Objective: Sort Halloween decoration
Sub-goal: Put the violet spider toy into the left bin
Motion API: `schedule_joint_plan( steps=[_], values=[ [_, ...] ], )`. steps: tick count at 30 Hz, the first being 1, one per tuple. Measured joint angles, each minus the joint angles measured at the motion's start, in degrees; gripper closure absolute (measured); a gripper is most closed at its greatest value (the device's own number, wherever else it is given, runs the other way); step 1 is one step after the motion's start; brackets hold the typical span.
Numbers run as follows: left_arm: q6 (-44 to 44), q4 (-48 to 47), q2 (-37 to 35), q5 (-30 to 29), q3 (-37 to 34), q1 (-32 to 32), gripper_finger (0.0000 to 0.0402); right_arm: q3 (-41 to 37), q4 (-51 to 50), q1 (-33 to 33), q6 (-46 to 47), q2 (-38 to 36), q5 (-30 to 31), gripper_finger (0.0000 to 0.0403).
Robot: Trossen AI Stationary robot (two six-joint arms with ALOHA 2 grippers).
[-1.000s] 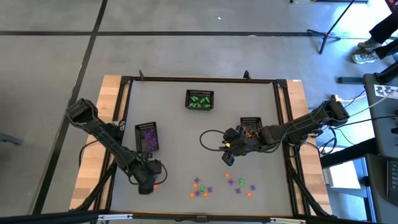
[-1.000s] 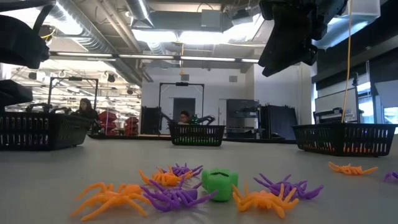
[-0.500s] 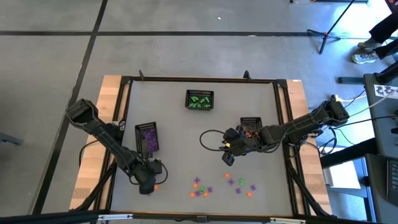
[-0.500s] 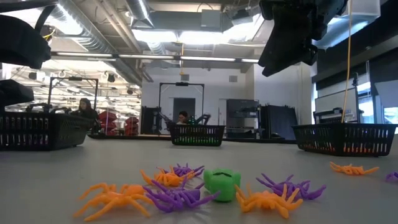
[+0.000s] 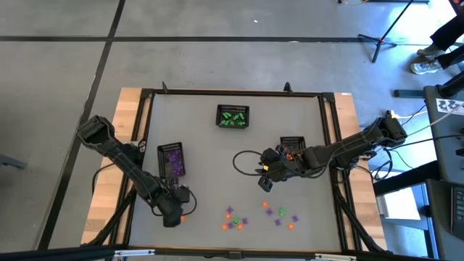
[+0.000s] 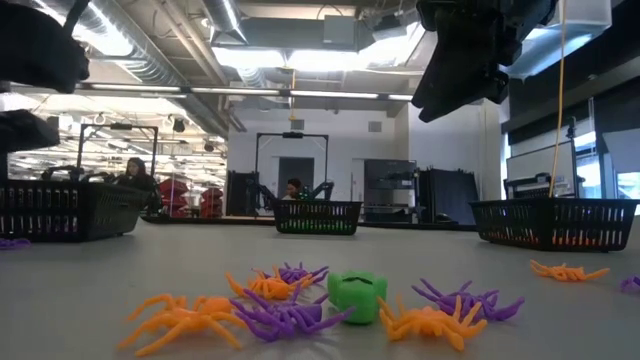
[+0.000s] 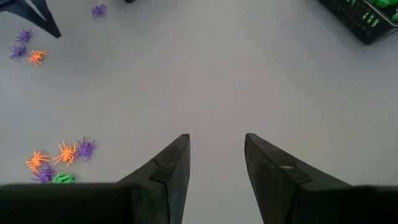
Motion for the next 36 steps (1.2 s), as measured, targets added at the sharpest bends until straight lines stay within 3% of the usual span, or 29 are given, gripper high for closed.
schedule_joint_plan(
  steps=[9, 15, 18, 26, 36],
  values=[
    [1.31, -9.34, -3.37, -1.03, 1.10, 0.52, 0.0390, 0.00, 0.02, 0.00, 0.01, 0.00, 0.00, 0.0253],
    [0.22, -16.69, -9.40, -8.19, 0.88, 0.49, 0.0376, 0.00, 0.03, 0.00, 0.09, 0.00, -0.02, 0.0253],
    [0.14, -16.87, -12.02, -9.51, -1.74, 0.72, 0.0368, 0.00, 0.02, 0.00, 0.11, 0.00, 0.00, 0.0253],
    [-4.35, -11.53, -15.84, -3.75, -10.53, 1.30, 0.0348, 0.00, 0.04, 0.00, 0.15, 0.00, -0.02, 0.0253],
    [-9.83, -17.49, -19.87, -8.01, -11.19, 1.68, 0.0345, 0.00, 0.08, 0.00, 0.24, 0.00, -0.02, 0.0253]
  ],
)
